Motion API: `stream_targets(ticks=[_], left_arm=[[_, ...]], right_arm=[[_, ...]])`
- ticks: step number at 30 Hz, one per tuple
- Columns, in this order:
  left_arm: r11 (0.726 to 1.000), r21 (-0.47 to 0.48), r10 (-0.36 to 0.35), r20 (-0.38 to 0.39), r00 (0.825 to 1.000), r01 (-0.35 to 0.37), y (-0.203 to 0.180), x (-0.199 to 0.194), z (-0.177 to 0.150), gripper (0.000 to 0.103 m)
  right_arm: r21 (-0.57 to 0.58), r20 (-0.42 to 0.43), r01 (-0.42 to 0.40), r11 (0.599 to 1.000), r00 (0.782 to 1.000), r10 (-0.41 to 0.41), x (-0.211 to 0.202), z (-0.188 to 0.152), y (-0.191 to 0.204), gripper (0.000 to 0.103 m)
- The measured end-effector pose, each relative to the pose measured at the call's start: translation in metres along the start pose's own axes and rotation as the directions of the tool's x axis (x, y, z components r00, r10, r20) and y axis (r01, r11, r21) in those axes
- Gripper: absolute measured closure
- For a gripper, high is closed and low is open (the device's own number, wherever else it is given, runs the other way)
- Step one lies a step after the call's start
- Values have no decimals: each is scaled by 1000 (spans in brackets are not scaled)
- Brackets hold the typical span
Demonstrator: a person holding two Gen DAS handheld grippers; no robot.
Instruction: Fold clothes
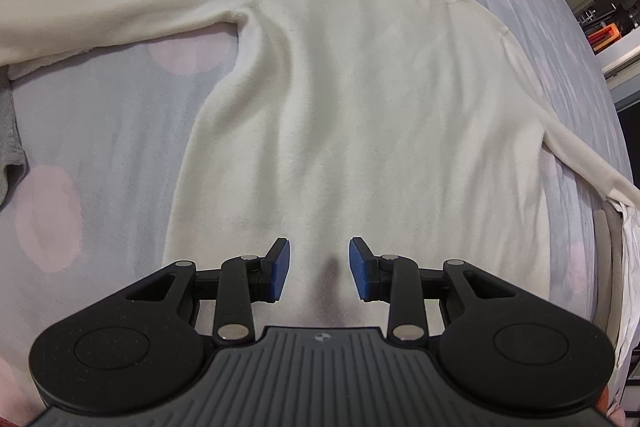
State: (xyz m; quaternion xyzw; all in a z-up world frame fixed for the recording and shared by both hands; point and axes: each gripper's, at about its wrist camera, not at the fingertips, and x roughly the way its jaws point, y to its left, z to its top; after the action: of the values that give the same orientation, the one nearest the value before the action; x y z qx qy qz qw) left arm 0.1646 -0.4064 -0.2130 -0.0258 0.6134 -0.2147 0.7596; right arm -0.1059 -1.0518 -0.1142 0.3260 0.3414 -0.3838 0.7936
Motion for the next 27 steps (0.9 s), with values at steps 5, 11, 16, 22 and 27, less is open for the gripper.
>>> stream_targets(ticks=[5, 11, 16, 22, 27], left_arm=[[1000, 6, -4, 9, 1000, 4, -3, -7, -4, 73], [1000, 4, 1, 26, 1000, -2, -4, -20, -9, 73], [1000, -2, 1, 50, 999, -1, -4, -32, -12, 73], [1000, 2, -20, 67, 998, 20, -7, -39, -16, 73], [1000, 5, -30, 72, 997, 30, -6, -43, -18, 73]], right_arm=[[20, -5, 2, 1000, 1000, -2, -6, -16, -13, 69], [125, 7, -57, 990, 998, 56, -8, -32, -23, 94], [187, 66, -130, 974, 991, 120, -29, -25, -19, 97], [178, 86, -147, 973, 987, 133, -57, -29, -15, 98], [160, 89, -145, 976, 987, 132, -77, -38, -13, 98]])
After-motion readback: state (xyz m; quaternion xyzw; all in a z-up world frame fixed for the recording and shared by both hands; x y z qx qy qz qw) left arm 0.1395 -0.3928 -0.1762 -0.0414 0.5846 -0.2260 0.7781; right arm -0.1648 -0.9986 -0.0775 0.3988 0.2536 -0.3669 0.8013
